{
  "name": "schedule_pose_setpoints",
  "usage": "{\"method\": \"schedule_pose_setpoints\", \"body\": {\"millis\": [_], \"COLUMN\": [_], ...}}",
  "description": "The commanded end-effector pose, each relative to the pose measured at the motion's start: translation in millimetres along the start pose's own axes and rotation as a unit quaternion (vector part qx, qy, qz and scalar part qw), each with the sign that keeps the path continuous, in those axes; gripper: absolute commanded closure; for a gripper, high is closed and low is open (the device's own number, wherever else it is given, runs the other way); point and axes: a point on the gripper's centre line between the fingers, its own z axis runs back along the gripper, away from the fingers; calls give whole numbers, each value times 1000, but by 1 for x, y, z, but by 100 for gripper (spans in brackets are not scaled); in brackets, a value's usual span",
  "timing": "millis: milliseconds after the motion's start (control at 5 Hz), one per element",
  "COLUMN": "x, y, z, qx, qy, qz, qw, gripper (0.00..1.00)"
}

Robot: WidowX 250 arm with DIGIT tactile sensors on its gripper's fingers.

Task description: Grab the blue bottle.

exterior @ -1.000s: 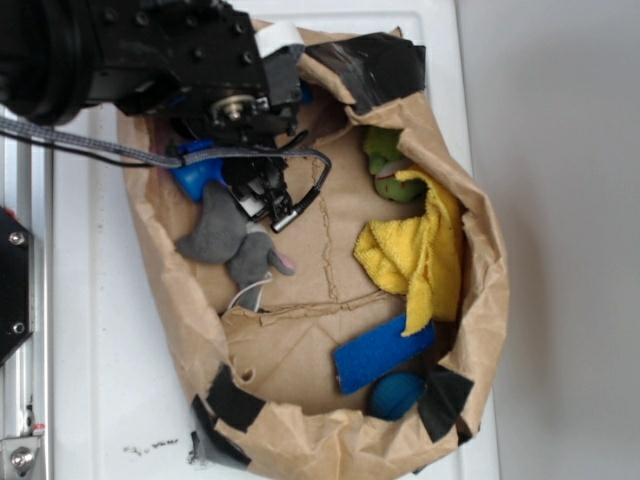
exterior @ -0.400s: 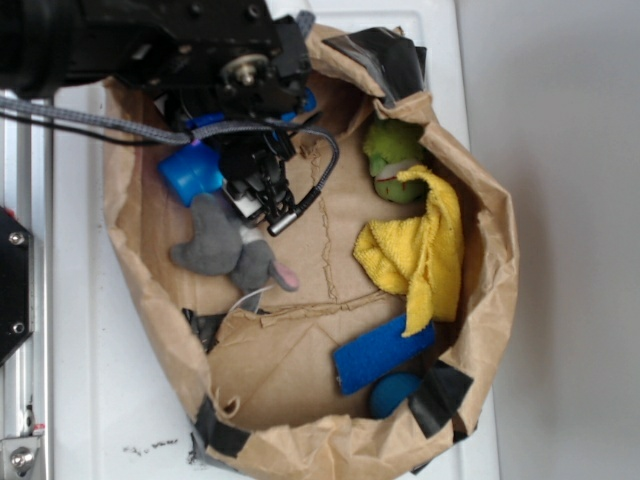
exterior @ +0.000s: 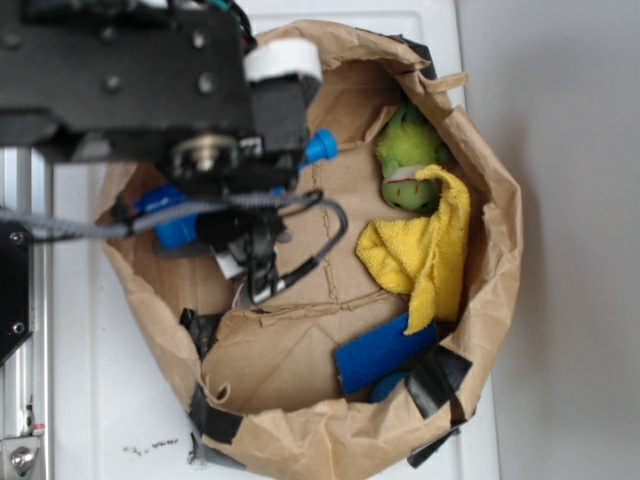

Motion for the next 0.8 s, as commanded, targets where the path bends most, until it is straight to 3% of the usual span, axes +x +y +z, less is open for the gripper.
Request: {"method": "schedule_pose_setpoints", "body": {"millis": [0,400,600], "x": [12,26,27], "y": [-5,-5,-6], "z": [36,56,52], "qx": [-36,-64,-49], "qy": [-28,-51,-57], "qz": [-58,-106,-91], "qw": [997,991,993], "gripper": [100,100,100]}}
